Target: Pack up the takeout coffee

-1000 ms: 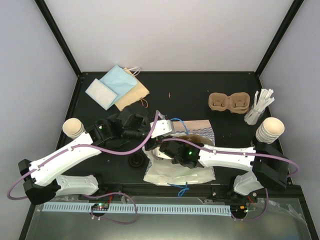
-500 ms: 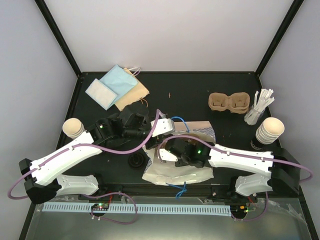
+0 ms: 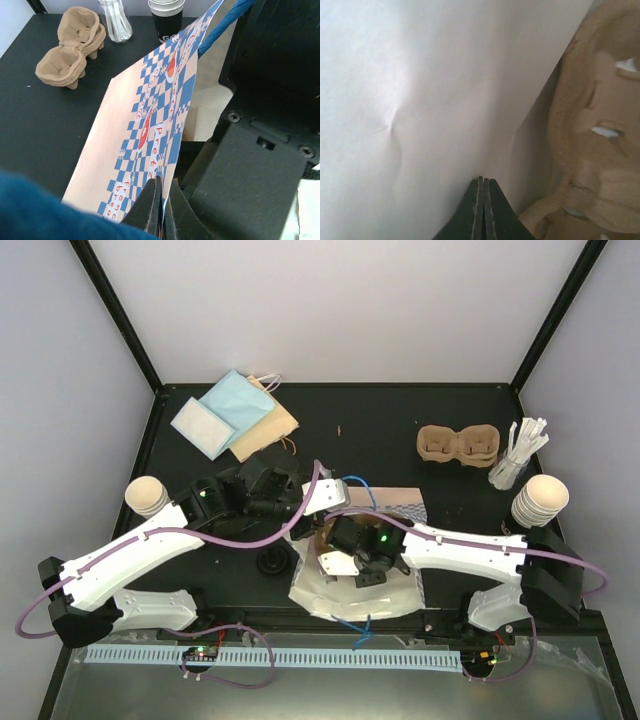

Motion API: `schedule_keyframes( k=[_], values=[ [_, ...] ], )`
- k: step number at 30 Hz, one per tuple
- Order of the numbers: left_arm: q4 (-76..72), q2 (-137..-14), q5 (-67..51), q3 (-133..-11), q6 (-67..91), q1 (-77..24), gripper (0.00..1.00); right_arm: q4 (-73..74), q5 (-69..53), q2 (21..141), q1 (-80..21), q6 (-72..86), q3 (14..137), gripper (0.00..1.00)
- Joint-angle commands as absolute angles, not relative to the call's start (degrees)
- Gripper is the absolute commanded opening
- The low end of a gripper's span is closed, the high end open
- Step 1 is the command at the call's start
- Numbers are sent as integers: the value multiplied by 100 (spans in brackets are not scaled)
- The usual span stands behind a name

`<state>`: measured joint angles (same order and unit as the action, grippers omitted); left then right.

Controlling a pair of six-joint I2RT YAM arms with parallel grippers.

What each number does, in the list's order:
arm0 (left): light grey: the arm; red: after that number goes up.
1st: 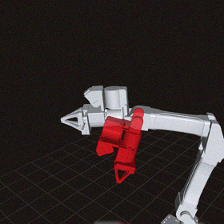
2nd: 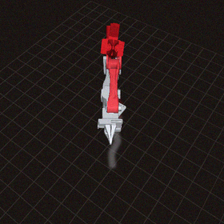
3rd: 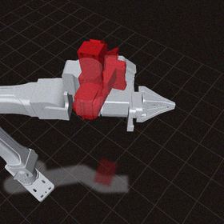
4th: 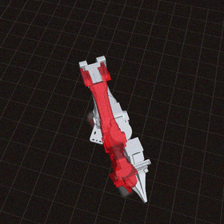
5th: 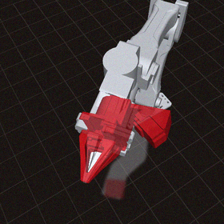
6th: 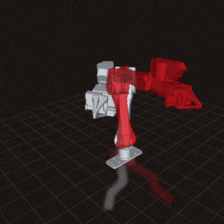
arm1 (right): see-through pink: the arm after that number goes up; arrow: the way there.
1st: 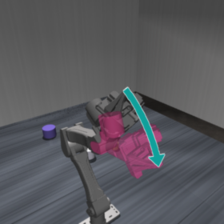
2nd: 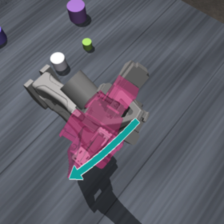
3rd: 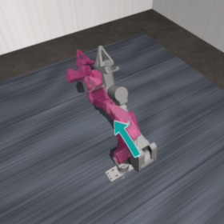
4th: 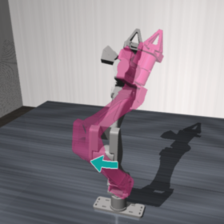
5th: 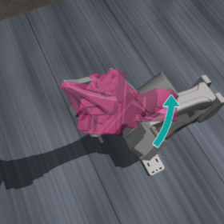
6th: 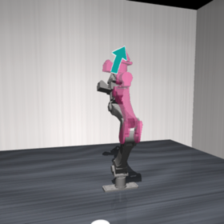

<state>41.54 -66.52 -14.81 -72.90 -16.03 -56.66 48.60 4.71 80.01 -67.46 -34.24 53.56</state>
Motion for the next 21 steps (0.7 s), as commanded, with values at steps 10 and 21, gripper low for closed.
schedule_keyframes(
  k=[10, 21],
  values=[
    [4304, -6644, -1721, -7466, -1534, -5729, 1, 3738, 1415, 8800, -6708, -3228, 4751, 1],
    [4334, -6697, -2273, -7451, -1448, -5724, 1, 2900, 2246, 8747, -6670, -3330, 4787, 1]
  ],
)
